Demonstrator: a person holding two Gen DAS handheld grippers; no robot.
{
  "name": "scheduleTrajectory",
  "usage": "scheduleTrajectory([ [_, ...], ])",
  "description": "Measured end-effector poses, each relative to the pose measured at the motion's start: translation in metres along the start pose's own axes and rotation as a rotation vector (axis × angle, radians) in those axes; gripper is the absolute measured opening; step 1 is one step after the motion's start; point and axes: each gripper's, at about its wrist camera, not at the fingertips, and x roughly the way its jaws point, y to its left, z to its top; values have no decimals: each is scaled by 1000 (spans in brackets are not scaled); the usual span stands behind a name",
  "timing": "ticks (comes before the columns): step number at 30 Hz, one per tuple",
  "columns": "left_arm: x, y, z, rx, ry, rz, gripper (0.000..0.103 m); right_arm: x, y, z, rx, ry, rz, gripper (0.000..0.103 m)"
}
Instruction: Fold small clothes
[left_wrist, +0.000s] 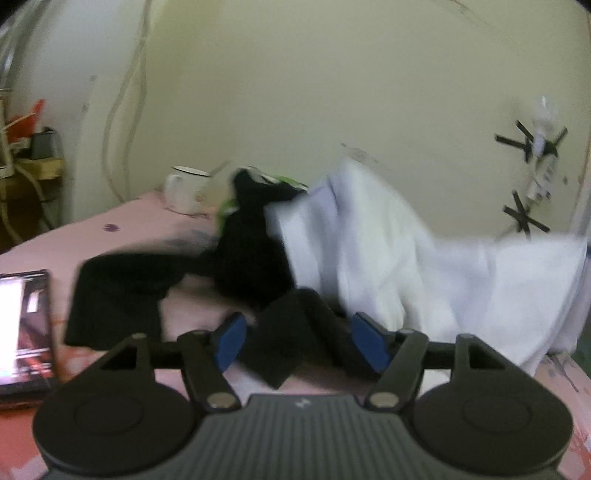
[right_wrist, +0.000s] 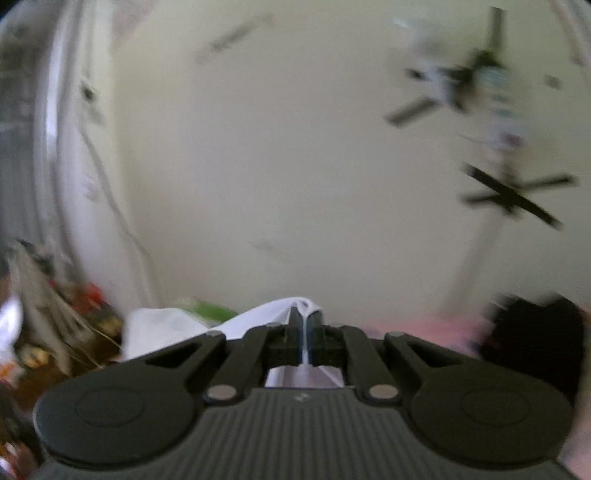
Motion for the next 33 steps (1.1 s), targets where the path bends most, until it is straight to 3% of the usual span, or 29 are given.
scheduleTrajectory([
  [1, 5, -6, -1, 3, 19, -22, 66, 0, -4, -9, -26, 33, -45, 1],
  [2, 9, -10, -1, 3, 33, -39, 67, 2, -5, -14, -62, 48, -103, 10],
  [3, 13, -12, 0, 4, 42, -47, 67, 0, -6, -22, -111, 33, -177, 53],
  [4, 16, -16, -1, 12, 47, -50, 67, -7, -11, -29, -140, 1, -219, 77],
  [5, 17, -20, -2, 27, 49, -45, 68, -10, -6, -33, -165, -43, -220, 87],
  [10, 23, -21, 0, -7, 79, -36, 68, 2, 41, -45, -285, 12, 55, 78],
  [14, 28, -38, -4, -28, 128, -104, 72, 56, 102, -38, -359, 74, 264, 75],
  [17, 28, -61, -19, -5, 152, -164, 88, 106, 151, -30, -374, 178, 408, 80],
  [18, 28, -67, -23, -2, 163, -184, 89, 125, 165, -30, -379, 224, 429, 84],
  [22, 41, -98, -41, 29, 231, -206, 97, 223, 204, -35, -324, 471, 477, 86],
  [23, 44, -104, -46, 48, 245, -202, 93, 242, 210, -42, -308, 529, 463, 85],
  [24, 48, -110, -50, 65, 259, -192, 78, 256, 215, -49, -298, 596, 463, 75],
  [25, 51, -114, -55, 81, 276, -183, 64, 263, 218, -60, -307, 643, 449, 55],
  [26, 55, -118, -60, 98, 303, -186, 30, 269, 219, -68, -331, 675, 422, 1],
  [27, 54, -119, -62, 109, 312, -195, 19, 265, 211, -70, -339, 669, 390, 0],
  [29, 45, -120, -61, 131, 280, -203, 9, 241, 193, -49, -312, 551, 391, 0],
  [33, 22, -122, -49, 191, 200, -211, 6, 173, 139, 29, -138, 263, 372, 0],
])
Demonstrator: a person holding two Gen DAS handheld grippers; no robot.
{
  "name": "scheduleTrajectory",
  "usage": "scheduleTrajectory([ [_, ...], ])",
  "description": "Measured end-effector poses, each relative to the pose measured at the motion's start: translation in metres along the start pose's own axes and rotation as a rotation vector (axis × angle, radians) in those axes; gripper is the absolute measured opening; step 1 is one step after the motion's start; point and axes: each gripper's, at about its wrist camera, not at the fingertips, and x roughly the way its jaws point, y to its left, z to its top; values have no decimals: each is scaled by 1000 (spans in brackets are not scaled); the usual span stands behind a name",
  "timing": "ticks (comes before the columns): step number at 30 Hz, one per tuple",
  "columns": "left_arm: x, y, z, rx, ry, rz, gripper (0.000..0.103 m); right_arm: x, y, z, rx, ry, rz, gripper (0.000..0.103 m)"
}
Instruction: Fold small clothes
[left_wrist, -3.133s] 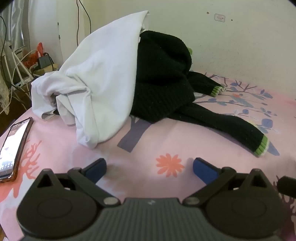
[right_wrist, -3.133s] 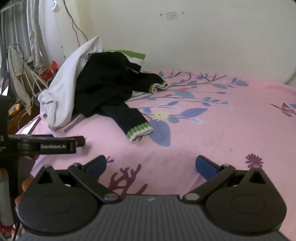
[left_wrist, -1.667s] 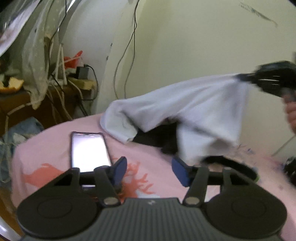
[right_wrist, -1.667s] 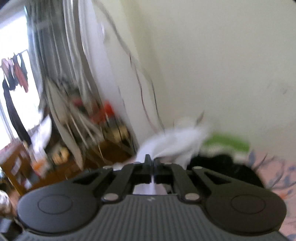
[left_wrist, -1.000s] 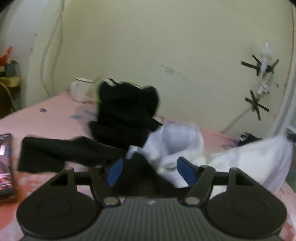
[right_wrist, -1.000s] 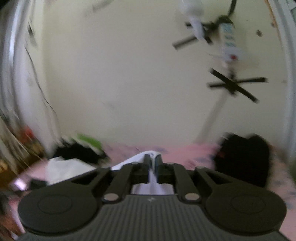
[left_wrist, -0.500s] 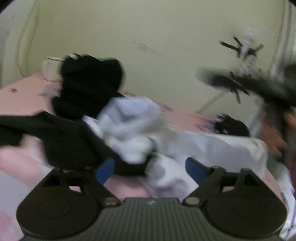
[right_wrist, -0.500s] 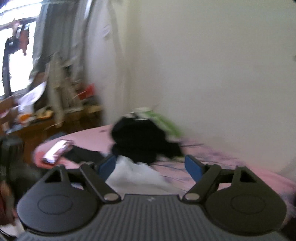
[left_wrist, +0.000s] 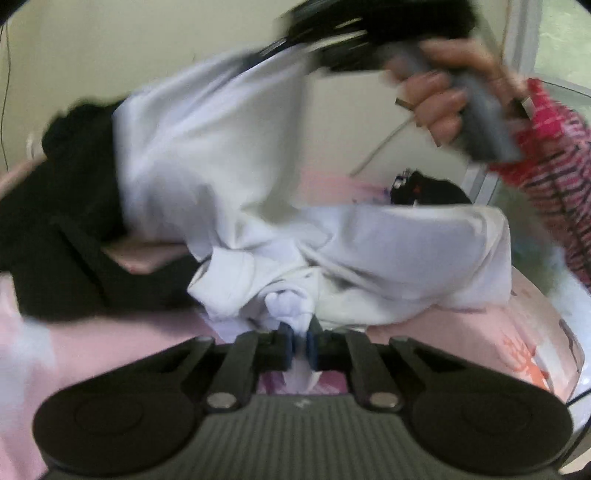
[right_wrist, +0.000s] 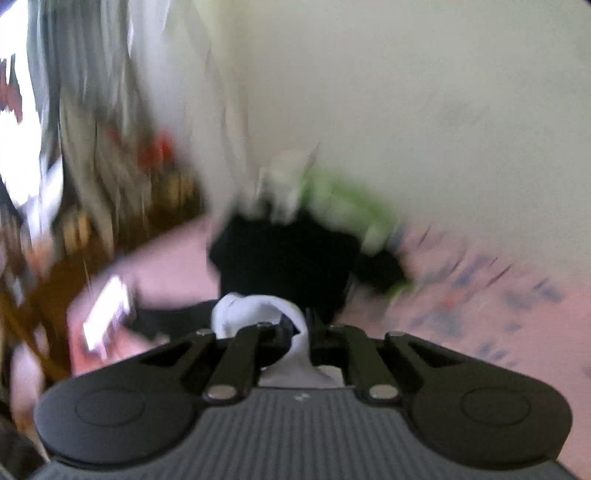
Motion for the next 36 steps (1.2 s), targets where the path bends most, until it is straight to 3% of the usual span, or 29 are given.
scheduleTrajectory([
  [4, -28, -3, 23, 82, -112, 67, 6, -116, -16, 40, 56, -322, -73, 0],
  [7, -58, -3, 52, 117, -224, 134, 6, -200, -15, 48, 78, -545, -149, 0],
  [11, -103, -13, 94, 181, -388, 248, 5, -297, 3, 47, 87, -774, -231, 0],
  [16, -173, -42, 141, 270, -651, 415, 5, -378, 33, 40, 54, -925, -319, 0],
  [19, -217, -52, 163, 266, -769, 440, 5, -422, 53, 31, 43, -1005, -366, 0],
  [21, -234, -60, 174, 269, -802, 432, 5, -447, 62, 23, 42, -1027, -392, 0],
  [24, -231, -61, 193, 278, -784, 376, 5, -459, 67, 11, -11, -969, -412, 0],
  [27, -208, -69, 181, 319, -769, 425, 5, -423, 54, -11, -49, -749, -285, 0],
  [29, -201, -67, 161, 339, -751, 432, 5, -384, 43, -42, -56, -626, -185, 4],
  [30, -194, -61, 155, 338, -730, 436, 5, -360, 36, -64, -51, -576, -130, 57],
  [31, -188, -56, 146, 334, -699, 444, 5, -339, 32, -86, -45, -535, -92, 80],
  [32, -185, -52, 142, 331, -680, 453, 5, -314, 27, -110, -48, -496, -57, 86],
  [34, -181, -39, 127, 311, -632, 482, 5, -260, 19, -156, -48, -356, 13, 80],
  [36, -182, -27, 117, 296, -603, 519, 5, -209, 8, -188, -5, -208, 87, 63],
])
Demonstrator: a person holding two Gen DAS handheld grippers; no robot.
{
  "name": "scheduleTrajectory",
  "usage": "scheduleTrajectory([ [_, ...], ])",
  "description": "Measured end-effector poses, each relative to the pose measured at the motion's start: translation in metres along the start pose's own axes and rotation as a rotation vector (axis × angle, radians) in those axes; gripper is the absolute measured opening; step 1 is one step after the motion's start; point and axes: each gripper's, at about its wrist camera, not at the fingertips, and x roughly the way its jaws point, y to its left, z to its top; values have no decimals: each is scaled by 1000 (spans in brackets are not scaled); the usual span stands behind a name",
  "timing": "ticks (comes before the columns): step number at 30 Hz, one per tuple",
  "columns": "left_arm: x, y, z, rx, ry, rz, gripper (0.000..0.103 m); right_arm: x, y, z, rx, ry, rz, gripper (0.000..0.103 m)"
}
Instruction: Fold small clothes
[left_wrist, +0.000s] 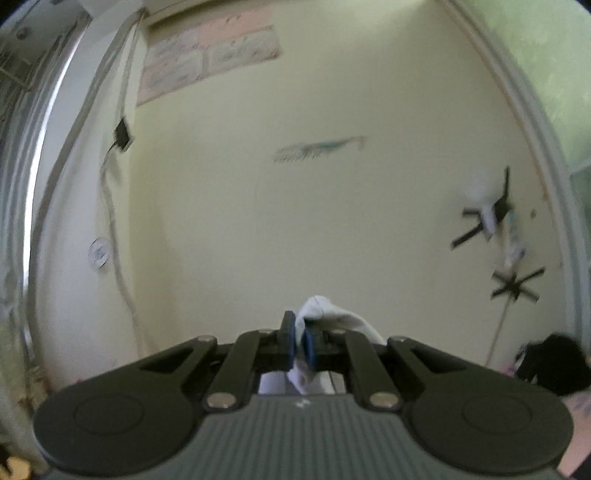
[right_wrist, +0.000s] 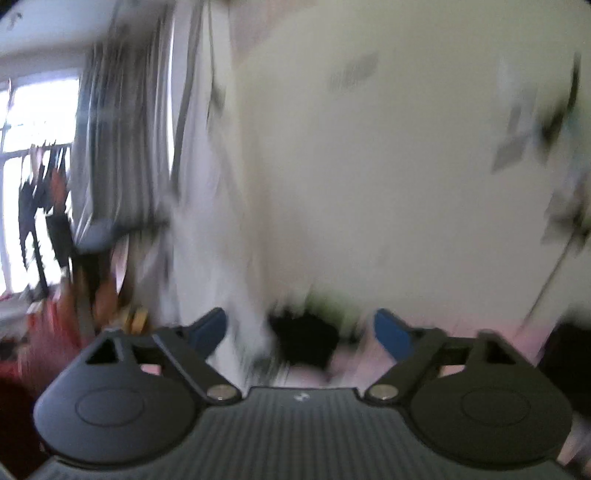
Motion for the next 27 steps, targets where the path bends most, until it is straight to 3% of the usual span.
scheduleTrajectory([
  [2, -2, 10, -5, 1, 13, 34, 5, 38, -11, -38, 35, 145, 31, 59],
  [5, -5, 26, -6, -33, 27, 63, 5, 72, -12, -59, -20, 240, 65, 62],
  [8, -6, 34, -3, -68, 32, 60, 5, 98, -4, -53, -26, 249, 160, 65],
  [14, -7, 32, -1, -57, 27, 46, 5, 140, 31, -62, -108, 261, 239, 69],
  [15, -7, 32, -1, -52, 27, 46, 5, 152, 39, -63, -122, 267, 236, 65],
  [16, -7, 33, 0, -50, 26, 44, 5, 162, 43, -64, -136, 275, 226, 54],
  [17, -8, 34, 1, -52, 24, 46, 5, 170, 44, -65, -146, 291, 215, 5],
  [18, -10, 36, 2, -57, 20, 47, 5, 171, 44, -62, -147, 297, 205, 0],
  [21, -18, 47, 7, -86, -8, 64, 5, 132, 34, -29, -177, 161, 133, 0],
  [24, -29, 60, 20, -142, -51, 66, 5, 65, 19, 28, -165, -51, 9, 0],
  [27, -43, 68, 40, -201, -124, 46, 5, -5, 27, 86, -237, -261, -139, 0],
])
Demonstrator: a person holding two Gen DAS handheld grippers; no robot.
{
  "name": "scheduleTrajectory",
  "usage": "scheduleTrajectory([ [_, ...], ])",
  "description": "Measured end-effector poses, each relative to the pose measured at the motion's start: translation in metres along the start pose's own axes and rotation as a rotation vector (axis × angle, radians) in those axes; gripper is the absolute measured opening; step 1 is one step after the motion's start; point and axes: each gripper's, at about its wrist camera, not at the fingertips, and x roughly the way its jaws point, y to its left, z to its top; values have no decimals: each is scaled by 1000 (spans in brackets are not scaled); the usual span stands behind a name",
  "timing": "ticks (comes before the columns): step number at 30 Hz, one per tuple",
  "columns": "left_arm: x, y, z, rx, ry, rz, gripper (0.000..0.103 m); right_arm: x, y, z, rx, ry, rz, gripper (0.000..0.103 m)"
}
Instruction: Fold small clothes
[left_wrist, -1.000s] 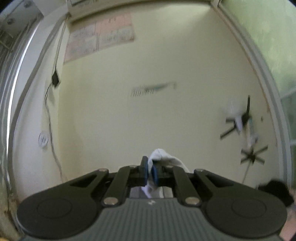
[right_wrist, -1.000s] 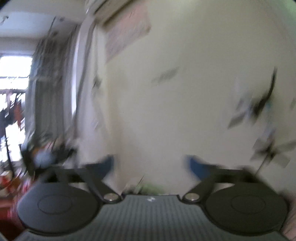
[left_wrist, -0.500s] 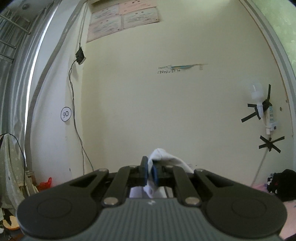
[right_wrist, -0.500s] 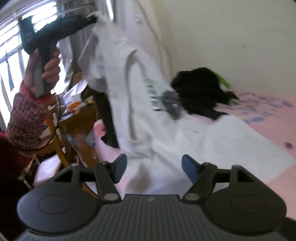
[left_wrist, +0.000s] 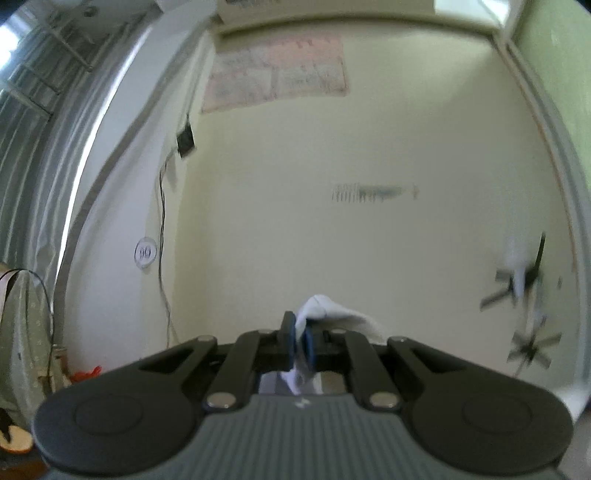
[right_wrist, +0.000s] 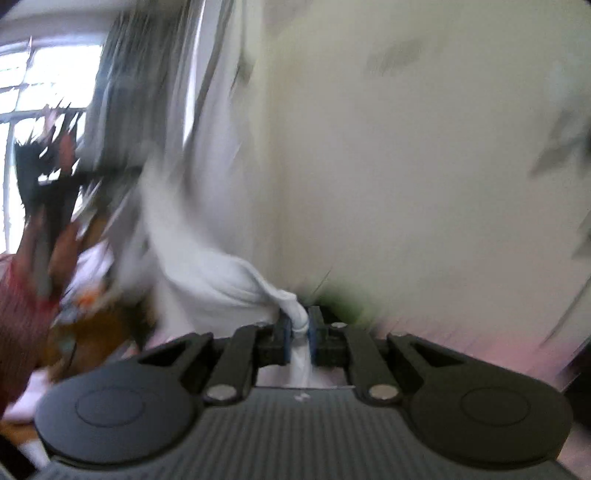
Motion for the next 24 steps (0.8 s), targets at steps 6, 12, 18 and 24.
scheduleTrajectory([
  [6, -25, -22, 61, -28, -191, -69, 5, -68, 33, 122, -241, -289, -248, 0],
  [12, -30, -48, 111, 48, -306, -88, 5, -92, 50, 209, -304, -373, -403, 0],
  [18, 21, -76, 100, 121, -220, -79, 5, -56, 14, 225, -300, -269, -487, 0],
  [24, 133, -102, 11, 147, 49, -62, 5, 40, -72, 155, -168, -28, -481, 0],
])
